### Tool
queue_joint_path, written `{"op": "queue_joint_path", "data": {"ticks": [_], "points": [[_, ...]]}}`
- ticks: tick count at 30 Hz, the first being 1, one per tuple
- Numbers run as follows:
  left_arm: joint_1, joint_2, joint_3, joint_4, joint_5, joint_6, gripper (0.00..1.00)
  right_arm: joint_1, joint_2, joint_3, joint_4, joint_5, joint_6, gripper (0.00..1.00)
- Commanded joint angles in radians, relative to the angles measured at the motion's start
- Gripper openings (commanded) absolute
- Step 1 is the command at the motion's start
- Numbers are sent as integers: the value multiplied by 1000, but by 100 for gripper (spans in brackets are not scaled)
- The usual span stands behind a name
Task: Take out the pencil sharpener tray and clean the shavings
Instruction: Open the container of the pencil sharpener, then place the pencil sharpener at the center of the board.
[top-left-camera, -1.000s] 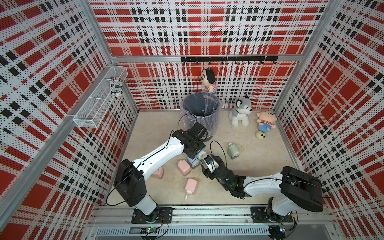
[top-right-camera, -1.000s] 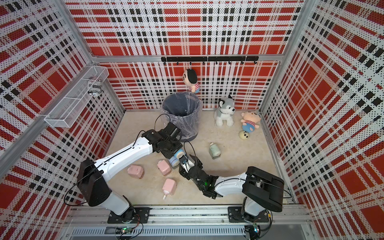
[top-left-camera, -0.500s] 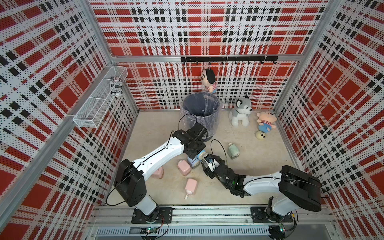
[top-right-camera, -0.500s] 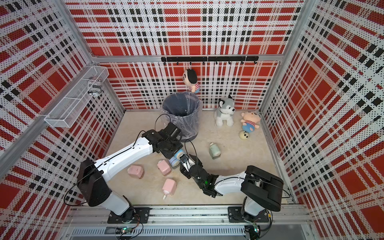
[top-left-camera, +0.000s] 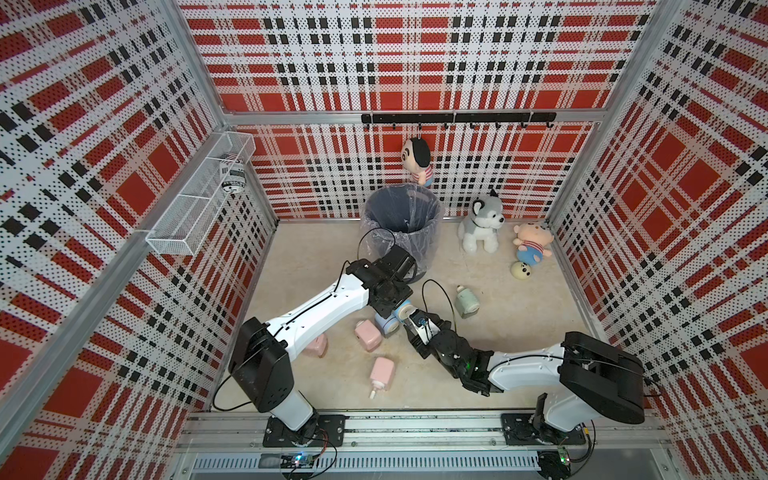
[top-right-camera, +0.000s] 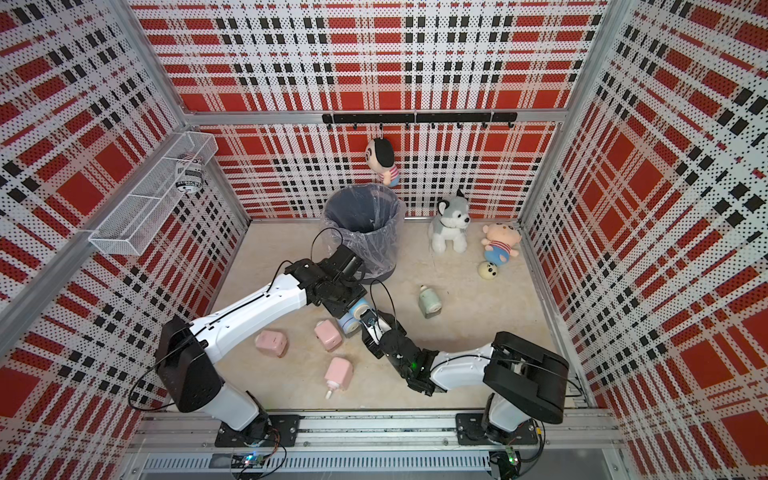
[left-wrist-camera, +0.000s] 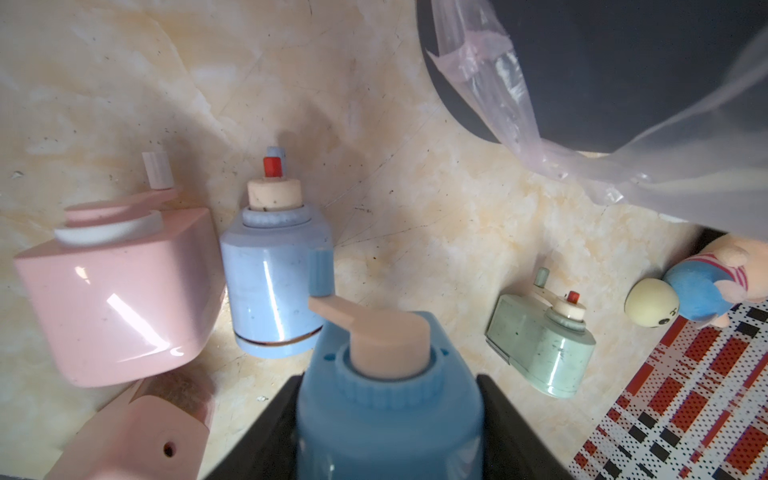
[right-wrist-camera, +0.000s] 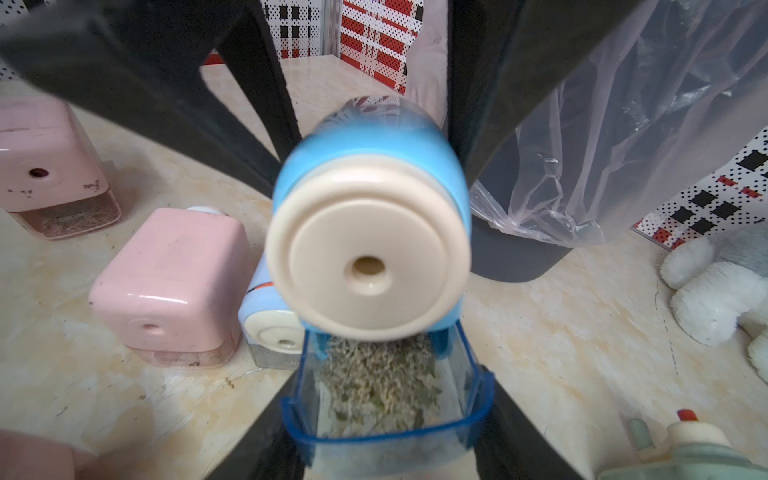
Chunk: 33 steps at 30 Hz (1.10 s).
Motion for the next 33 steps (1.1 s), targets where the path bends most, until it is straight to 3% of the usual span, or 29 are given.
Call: {"op": "queue_joint_path", "data": {"ticks": [1,12,22,27,33], "points": [[-6,22,44,7,-27,3,5,11,-81,-34,5,2,48,47],[11,127,151,-15,-67,48,5,47,-320,-125,-215,84,203,46],[-67,304,266,-15,-91,66,7,46,-489,-84,-539,216,341,47],[-97,357,270,-11,-144,33,19,44,-532,-97,-592,235,381,48],[-99,409,264,-5,-167,24,23,39,-556,-107,-608,233,389,48]]}}
